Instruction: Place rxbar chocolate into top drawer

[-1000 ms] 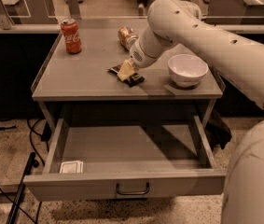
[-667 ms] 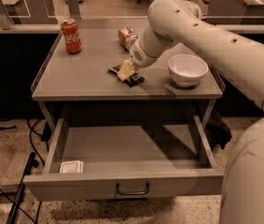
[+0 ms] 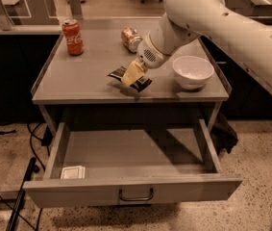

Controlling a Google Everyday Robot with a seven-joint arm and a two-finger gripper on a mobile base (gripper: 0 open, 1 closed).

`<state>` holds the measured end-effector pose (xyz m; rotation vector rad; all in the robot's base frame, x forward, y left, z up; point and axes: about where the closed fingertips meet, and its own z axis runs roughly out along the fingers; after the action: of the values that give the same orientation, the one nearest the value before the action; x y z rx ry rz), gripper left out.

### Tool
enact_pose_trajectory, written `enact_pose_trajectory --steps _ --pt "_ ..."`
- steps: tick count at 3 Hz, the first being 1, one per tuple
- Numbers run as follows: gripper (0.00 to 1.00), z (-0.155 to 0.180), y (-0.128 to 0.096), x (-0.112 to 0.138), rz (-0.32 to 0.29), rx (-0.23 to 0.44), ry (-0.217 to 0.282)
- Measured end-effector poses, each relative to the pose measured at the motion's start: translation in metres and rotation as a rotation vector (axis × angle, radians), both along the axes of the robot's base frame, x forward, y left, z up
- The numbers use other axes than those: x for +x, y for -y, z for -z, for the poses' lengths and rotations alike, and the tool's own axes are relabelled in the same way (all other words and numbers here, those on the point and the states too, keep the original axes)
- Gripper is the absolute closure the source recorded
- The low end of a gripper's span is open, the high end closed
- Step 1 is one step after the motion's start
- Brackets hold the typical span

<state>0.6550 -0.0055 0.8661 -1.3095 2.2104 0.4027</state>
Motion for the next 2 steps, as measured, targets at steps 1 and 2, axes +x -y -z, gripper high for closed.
enact_pose_trajectory --steps 1,2 --pt "1.0 -0.0232 0.0082 -0.0513 -0.146 0.042 0.034" --pt "1.0 -0.0233 0.0081 -0.0513 -0.147 0.042 0.034"
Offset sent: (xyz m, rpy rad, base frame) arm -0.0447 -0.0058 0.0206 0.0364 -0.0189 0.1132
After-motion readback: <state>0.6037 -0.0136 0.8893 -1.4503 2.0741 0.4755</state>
